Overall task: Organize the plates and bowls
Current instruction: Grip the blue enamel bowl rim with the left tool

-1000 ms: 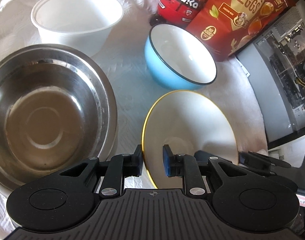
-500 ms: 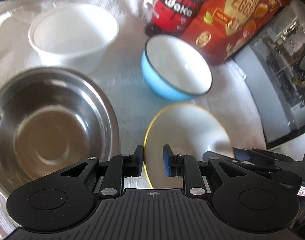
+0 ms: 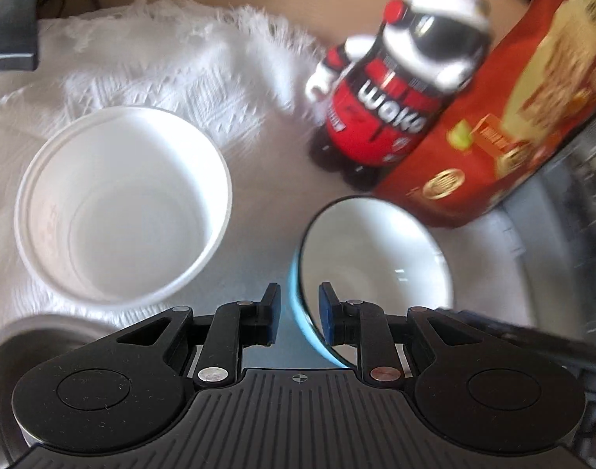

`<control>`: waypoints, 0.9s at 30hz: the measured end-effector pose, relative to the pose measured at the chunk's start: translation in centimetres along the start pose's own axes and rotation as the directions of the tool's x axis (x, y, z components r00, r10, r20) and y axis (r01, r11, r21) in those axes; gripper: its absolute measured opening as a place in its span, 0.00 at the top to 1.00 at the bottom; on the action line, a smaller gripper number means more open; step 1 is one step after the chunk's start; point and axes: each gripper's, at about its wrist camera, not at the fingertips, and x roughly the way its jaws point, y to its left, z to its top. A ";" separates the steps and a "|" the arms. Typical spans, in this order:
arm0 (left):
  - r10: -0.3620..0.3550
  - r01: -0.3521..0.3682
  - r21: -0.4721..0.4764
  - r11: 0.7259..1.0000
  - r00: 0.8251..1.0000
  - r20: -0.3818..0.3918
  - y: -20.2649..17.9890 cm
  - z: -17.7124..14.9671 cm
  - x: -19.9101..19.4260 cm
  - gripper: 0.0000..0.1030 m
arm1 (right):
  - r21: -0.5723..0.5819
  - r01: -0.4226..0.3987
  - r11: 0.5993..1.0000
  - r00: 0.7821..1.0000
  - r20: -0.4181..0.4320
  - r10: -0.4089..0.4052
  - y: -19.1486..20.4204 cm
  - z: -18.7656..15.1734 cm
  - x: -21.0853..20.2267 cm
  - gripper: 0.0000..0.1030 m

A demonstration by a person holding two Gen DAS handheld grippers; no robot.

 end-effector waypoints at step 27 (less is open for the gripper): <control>-0.083 0.084 0.001 0.996 0.981 -0.178 -0.9 1.5 8.9 0.76 | 0.003 0.014 1.000 0.993 -0.115 -0.013 -2.1 2.0 7.7 0.59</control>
